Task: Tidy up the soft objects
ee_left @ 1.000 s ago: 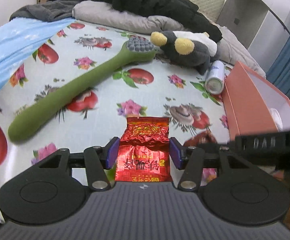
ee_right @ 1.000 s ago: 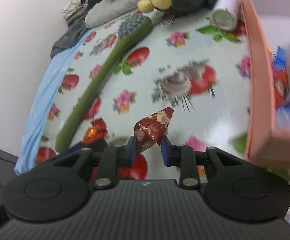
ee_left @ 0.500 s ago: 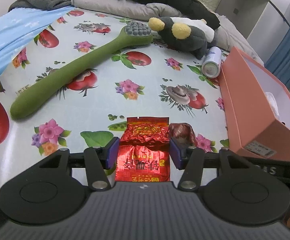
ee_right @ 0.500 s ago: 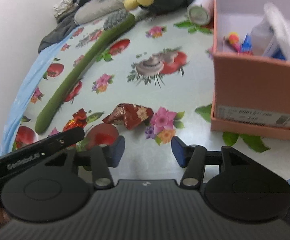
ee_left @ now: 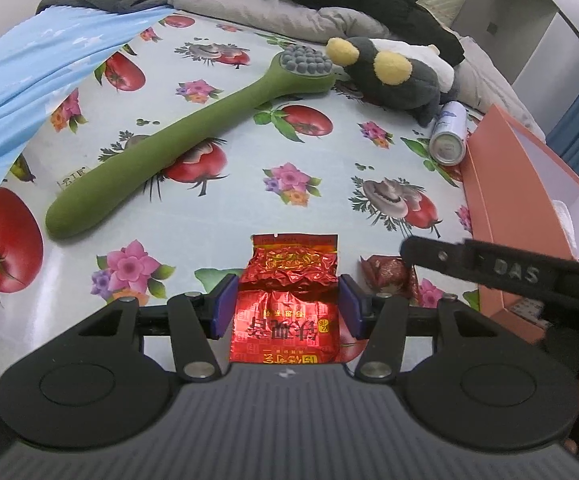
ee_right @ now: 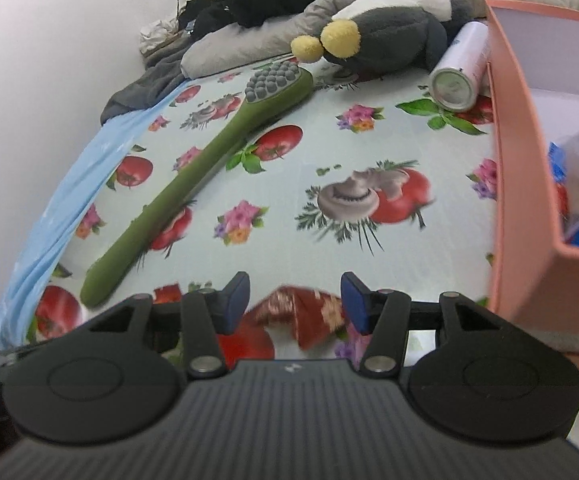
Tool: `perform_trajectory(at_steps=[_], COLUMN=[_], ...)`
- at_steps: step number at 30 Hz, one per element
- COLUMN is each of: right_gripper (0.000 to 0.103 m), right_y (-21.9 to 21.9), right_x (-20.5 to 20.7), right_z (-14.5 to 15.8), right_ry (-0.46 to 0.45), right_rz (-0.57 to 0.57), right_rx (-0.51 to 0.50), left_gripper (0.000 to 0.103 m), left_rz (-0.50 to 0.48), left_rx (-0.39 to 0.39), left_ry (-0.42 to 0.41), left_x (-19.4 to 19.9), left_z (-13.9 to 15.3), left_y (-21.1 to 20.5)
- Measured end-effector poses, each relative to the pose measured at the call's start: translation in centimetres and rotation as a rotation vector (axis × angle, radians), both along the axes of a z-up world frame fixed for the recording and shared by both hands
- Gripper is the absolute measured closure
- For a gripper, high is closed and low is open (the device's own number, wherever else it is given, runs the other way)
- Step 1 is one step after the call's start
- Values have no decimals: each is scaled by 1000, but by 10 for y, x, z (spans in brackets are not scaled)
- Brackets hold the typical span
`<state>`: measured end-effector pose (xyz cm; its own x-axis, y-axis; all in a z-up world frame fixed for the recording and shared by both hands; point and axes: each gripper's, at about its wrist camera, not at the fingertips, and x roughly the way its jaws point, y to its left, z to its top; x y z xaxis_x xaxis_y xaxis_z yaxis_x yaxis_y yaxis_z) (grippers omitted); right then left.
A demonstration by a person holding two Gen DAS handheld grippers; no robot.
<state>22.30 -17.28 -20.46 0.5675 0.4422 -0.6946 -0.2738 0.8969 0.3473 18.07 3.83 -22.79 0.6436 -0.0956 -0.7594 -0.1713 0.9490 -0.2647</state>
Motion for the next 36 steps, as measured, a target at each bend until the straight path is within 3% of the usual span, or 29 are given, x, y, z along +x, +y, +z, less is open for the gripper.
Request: perform_trajectory(at_steps=[9, 18, 25, 36], right_gripper=[51, 60, 66, 66], right_y=[9, 21, 16, -2], right_x=[10, 1, -5, -26], right_z=[-25, -21, -16, 28], right_ry=[42, 26, 40, -16], right_rz=[37, 135, 115, 52], right_rx=[-21, -84, -98, -89], left_gripper=[44, 44, 44, 44], left_rz=[4, -1, 2, -37], left_rx=[6, 6, 6, 11], left_ry=[8, 16, 9, -67], left_x=[2, 0, -5, -14], left_z=[0, 1, 9, 62], left_y=[3, 3, 4, -7])
